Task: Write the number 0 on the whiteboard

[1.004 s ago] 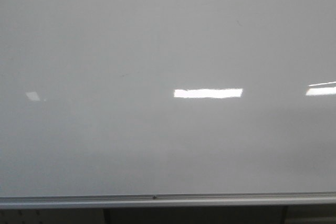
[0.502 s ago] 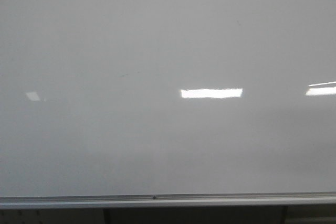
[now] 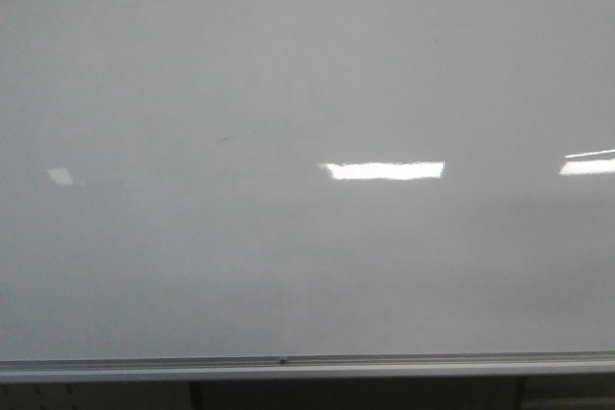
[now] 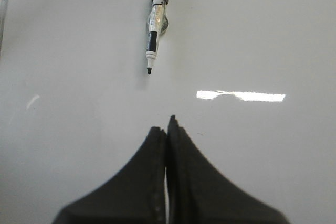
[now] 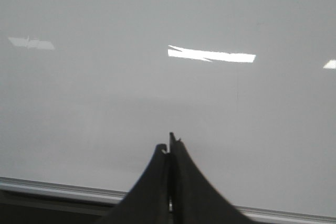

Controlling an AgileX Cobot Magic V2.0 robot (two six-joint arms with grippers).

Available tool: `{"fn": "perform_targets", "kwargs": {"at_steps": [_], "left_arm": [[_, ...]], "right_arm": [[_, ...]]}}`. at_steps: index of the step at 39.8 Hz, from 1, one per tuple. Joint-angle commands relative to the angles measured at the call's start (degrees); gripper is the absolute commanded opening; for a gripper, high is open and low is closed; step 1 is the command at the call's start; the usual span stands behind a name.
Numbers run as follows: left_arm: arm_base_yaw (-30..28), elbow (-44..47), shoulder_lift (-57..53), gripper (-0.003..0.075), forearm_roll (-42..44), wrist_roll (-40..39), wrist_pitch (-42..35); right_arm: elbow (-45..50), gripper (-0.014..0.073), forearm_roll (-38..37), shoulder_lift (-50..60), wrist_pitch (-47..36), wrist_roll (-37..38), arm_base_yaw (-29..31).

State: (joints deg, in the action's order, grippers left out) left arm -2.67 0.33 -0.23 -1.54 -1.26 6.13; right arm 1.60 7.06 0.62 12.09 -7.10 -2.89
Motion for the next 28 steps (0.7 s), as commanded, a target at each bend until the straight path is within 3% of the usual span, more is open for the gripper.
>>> {"fn": "perform_targets", "kwargs": {"at_steps": [1,7,16,21,28], "left_arm": [[-0.1,1.2,-1.0,-0.0020,-0.4,-0.4,-4.8],[-0.1,1.2,-1.0,-0.0020,-0.4,-0.4,-5.6],[-0.1,-2.4,-1.0,-0.0019,-0.2,-0.4,-14.7],[-0.1,-9.0,-0.4,-0.0019,2.3,-0.4,-10.5],[-0.1,-20.1,5.9,-0.0019,3.1,-0.4,5.3]], "right_arm": [[0.0,-0.0069,-0.6,0.9,-4.5,0.0,-0.1],[0.0,-0.0069,-0.6,0.9,-5.5,0.0,-0.1],[-3.6,-0.0069,-0.6,0.9,-8.3,0.0,-0.1],[-10.1,-0.0069,-0.6,0.8,-6.1,0.0,-0.1],[-21.5,-0.0069,-0.5,-4.1,2.9,0.0,-0.1]]}}
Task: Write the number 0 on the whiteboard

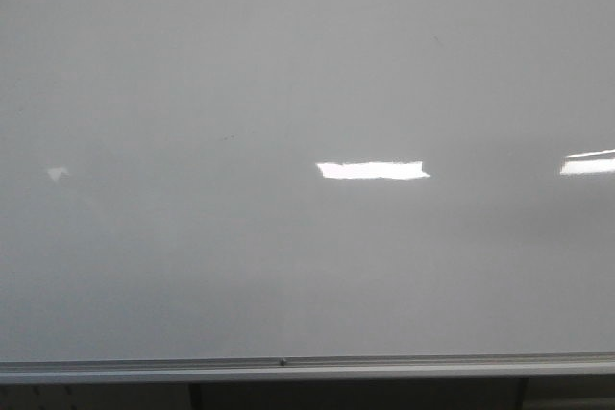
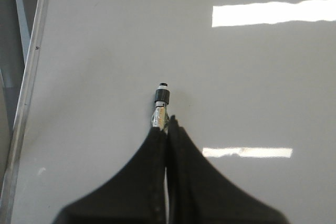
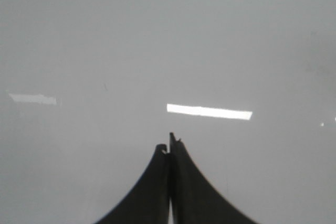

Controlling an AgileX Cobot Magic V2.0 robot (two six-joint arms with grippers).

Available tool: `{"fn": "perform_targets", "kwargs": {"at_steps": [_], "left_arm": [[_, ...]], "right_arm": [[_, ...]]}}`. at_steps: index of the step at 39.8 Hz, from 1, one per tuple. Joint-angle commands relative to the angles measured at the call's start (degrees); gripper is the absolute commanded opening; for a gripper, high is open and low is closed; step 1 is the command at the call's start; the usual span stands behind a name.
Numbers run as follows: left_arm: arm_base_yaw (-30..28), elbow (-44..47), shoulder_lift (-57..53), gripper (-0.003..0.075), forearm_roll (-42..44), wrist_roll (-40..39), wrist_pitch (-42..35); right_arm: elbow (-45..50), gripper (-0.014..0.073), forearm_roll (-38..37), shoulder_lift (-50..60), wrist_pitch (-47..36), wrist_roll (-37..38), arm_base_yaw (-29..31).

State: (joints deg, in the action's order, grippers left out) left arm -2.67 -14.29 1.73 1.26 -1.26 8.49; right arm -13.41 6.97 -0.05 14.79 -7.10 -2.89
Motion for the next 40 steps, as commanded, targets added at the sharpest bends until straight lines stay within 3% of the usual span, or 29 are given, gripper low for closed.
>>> {"fn": "perform_targets", "kwargs": {"at_steps": [1,11,21,24,26,30,33,36,40], "left_arm": [[-0.1,-6.5,5.1,-0.0019,0.3,-0.4,4.2],[-0.1,-10.4,14.9,-0.0020,1.7,-0.3,7.8],[-0.1,-10.4,15.2,0.0005,1.7,-0.3,8.1],[-0.1,-10.4,15.2,0.0084,1.7,-0.3,8.1],[-0.1,-10.4,15.2,0.0178,1.7,-0.3,8.1],[-0.1,-10.4,15.2,0.0460,1.7,-0.3,8.1],[-0.1,-10.4,15.2,0.0621,1.7,-0.3,8.2],[-0.1,-10.4,15.2,0.0698,1.7,-0.3,8.2],[-0.1,-10.4,15.2,0.0690,1.7,-0.3,8.2]], "right_arm": [[-7.7,-0.0067,-0.3,-4.9,1.2,0.0,-0.1],[-15.8,-0.0066,0.9,-17.3,5.8,0.0,-0.1],[-16.0,-0.0058,1.4,-19.0,5.9,0.0,-0.1],[-16.0,-0.0001,1.4,-19.0,5.9,0.0,-0.1],[-16.0,0.0066,1.4,-19.0,5.9,0.0,-0.1],[-16.0,0.0263,1.4,-19.0,5.9,0.0,-0.1],[-16.0,0.0413,1.4,-19.0,5.8,0.0,-0.1],[-16.0,0.0527,1.4,-19.0,5.8,0.0,-0.1],[-16.0,0.0566,1.4,-19.0,5.8,0.0,-0.1]]}}
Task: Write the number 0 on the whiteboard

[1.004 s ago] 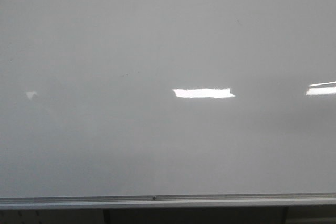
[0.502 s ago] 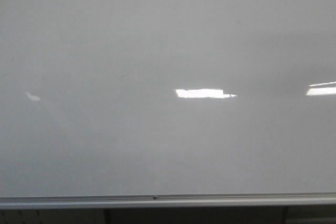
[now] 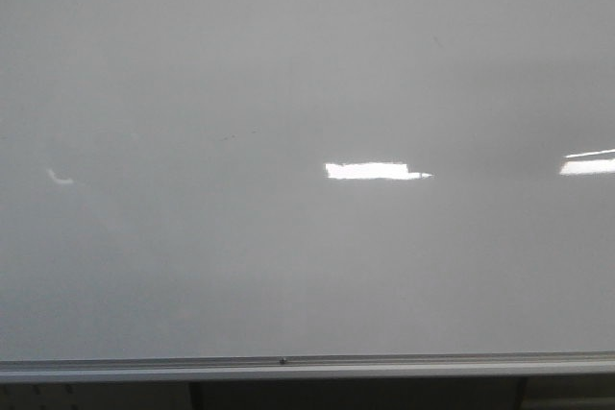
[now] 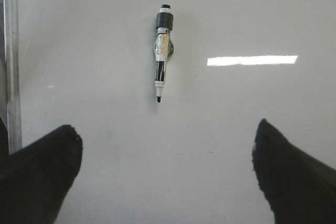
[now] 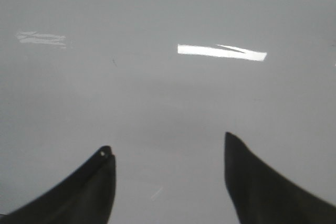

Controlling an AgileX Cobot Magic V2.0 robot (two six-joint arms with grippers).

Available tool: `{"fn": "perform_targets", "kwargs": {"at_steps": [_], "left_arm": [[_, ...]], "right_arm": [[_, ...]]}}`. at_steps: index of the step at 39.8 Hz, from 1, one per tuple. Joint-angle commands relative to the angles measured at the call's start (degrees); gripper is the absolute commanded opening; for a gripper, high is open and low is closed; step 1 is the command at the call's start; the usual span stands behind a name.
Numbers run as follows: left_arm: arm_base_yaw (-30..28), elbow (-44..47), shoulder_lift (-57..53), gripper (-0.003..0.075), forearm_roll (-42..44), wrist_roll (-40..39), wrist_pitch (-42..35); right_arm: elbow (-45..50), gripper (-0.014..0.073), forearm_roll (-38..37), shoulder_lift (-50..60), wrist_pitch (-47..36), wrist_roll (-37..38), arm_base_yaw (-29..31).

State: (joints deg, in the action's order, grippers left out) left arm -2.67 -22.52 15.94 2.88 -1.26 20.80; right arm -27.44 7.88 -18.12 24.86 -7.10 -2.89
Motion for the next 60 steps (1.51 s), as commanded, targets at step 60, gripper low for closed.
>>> {"fn": "perform_targets", "kwargs": {"at_steps": [60], "left_arm": [[-1.2,-38.6,67.2,0.0620,9.2,-0.3,-7.6]], "right_arm": [[-2.0,0.0560,0.5,-1.0,-4.5,0.0,-0.1]]}}
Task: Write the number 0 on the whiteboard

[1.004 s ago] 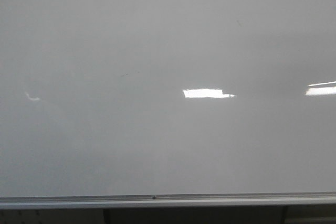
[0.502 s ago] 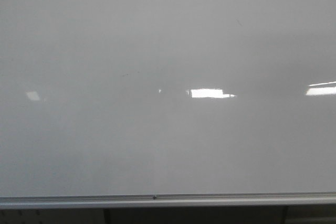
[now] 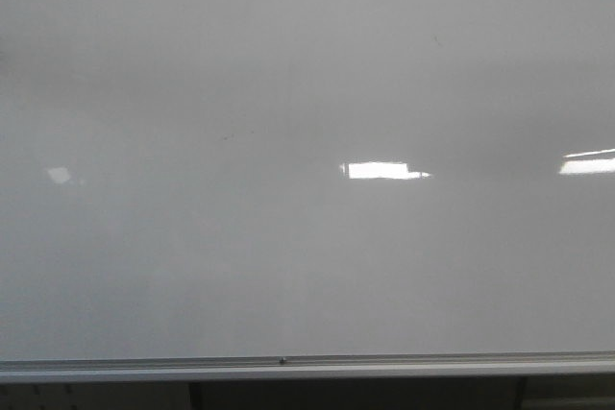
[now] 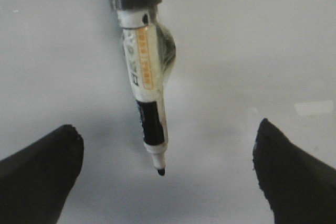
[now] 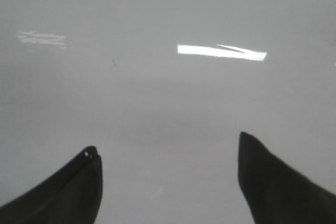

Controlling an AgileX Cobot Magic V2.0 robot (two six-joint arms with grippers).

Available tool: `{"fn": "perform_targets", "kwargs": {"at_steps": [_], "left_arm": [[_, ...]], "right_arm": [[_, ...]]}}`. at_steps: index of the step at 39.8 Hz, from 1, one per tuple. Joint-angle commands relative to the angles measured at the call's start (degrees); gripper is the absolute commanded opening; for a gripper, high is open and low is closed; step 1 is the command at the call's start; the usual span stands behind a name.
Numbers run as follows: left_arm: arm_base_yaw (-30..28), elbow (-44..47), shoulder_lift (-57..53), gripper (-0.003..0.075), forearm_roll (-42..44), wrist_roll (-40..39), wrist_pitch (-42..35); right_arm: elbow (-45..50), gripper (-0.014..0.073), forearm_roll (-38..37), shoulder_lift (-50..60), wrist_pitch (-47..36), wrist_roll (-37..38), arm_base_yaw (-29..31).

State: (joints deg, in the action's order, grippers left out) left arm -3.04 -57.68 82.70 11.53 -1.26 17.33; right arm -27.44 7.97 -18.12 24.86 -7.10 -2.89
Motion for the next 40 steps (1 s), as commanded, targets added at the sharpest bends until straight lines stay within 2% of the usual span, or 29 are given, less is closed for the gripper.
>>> {"fn": "perform_targets", "kwargs": {"at_steps": [1,17,21,25,33,40], "left_arm": [[-1.1,-4.0,1.2,0.0620,0.5,-0.3,-4.1],[-1.6,-6.6,6.5,0.0619,-0.2,-0.3,-6.1],[-1.6,-6.6,6.5,0.0592,-0.6,-0.3,-6.1],[-1.6,-6.6,6.5,0.0504,-0.8,-0.3,-6.5],[-1.6,-6.6,6.5,0.0244,-2.1,-0.3,-6.2],[-1.6,-6.6,6.5,0.0058,-2.1,-0.3,-5.5]], "right_arm": [[-2.0,0.0560,0.4,-1.0,-4.5,0.0,-0.1],[-2.0,0.0560,0.4,-1.0,-4.4,0.0,-0.1],[-2.0,0.0560,0.4,-1.0,-4.4,0.0,-0.1],[-2.0,0.0560,0.4,-1.0,-4.4,0.0,-0.1],[-2.0,0.0560,0.4,-1.0,-4.4,0.0,-0.1],[-2.0,0.0560,0.4,-1.0,-4.4,0.0,-0.1]]}}
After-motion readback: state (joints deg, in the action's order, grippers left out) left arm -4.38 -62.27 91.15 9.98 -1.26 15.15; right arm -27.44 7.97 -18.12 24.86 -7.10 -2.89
